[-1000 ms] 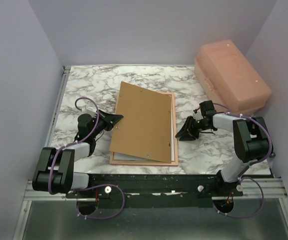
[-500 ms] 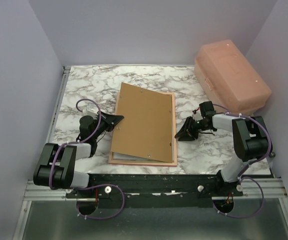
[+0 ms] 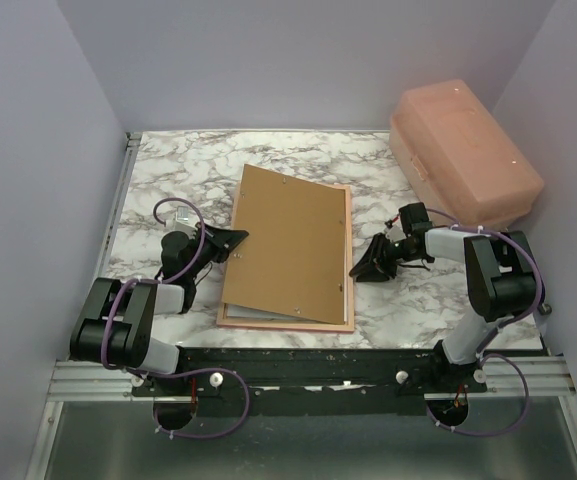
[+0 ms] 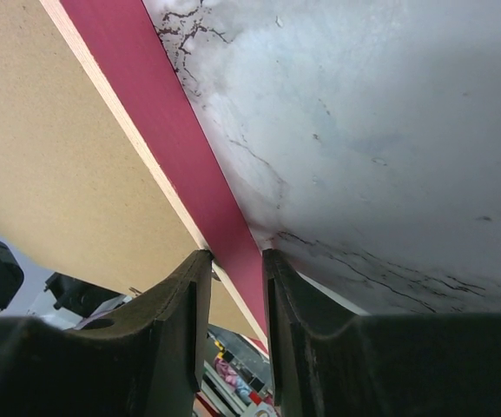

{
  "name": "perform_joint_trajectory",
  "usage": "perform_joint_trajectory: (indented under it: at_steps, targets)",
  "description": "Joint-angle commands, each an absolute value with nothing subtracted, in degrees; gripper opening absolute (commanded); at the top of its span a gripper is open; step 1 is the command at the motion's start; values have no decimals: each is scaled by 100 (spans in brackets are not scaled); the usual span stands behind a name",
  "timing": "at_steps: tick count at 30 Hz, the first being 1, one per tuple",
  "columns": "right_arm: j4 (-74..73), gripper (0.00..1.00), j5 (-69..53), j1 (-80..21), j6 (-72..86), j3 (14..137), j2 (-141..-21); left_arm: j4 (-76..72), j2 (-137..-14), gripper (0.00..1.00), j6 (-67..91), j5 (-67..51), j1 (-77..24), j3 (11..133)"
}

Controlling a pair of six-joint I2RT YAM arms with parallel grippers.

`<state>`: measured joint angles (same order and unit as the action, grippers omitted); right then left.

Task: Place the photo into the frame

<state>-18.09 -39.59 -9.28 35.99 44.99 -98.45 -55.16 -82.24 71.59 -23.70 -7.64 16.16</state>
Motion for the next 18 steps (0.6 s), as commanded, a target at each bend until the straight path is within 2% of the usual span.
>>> perform_joint_trajectory:
  at_steps: [1, 10, 16, 18]
  targets:
    - [-1971, 36, -3568, -958, 3457, 4307, -10168, -5658, -8280, 0, 6968, -2157, -860, 1635]
    - [-1934, 36, -3647, -958, 3483, 4326, -10206, -5814, -8546, 0, 6996, -2288, -1032, 1586]
    - [-1890, 36, -3669, -956, 3482, 4289, -10221, -5354, -8395, 0, 6737, -2457, -1068, 1609]
    - [-1882, 36, -3674, -958, 3485, 4280, -10223, -4919, -8297, 8, 6528, -2525, -1085, 1726]
